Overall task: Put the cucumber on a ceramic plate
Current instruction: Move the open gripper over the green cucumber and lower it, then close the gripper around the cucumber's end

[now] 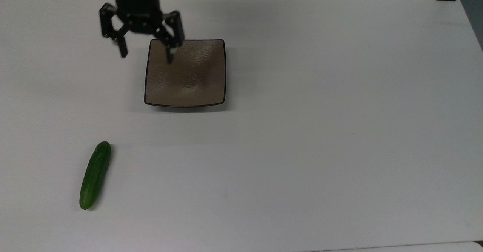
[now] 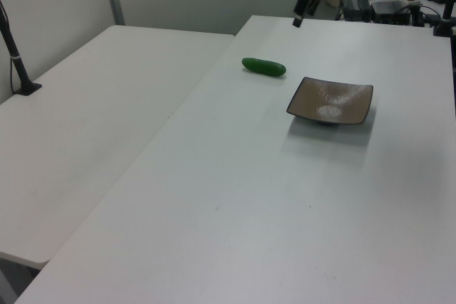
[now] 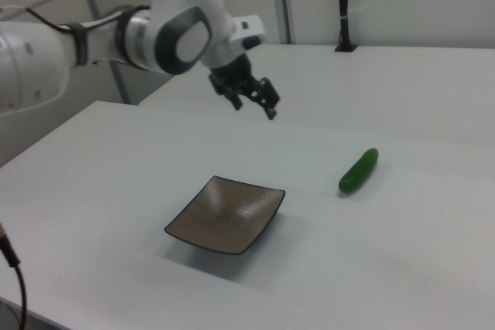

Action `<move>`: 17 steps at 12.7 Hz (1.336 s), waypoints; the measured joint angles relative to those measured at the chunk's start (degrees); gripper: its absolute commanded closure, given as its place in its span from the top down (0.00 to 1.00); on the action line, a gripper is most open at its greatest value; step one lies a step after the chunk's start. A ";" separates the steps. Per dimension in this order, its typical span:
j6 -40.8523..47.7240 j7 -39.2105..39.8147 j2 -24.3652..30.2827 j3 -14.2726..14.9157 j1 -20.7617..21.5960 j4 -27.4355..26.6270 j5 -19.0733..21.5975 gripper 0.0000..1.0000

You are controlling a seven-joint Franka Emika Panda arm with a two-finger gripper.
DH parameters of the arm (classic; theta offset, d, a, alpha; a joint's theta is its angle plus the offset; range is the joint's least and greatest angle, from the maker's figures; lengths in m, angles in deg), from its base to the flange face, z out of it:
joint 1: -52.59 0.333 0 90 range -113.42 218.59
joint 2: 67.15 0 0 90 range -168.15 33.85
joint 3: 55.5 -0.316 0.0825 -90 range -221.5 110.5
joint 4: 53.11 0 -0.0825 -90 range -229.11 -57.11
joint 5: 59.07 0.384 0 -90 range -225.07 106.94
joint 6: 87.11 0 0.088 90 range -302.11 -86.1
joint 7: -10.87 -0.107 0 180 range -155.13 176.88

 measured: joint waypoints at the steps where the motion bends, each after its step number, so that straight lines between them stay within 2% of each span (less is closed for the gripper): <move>1: -2.40 0.00 -3.11 0.24 -0.89 2.29 0.00 1.00; 7: -15.10 0.02 -12.51 0.46 -4.13 5.67 -0.01 1.00; 12: -21.34 0.02 -23.21 0.67 -7.47 12.25 -2.02 1.00; 17: -29.24 -0.08 -31.27 1.09 -8.11 15.28 -2.68 1.00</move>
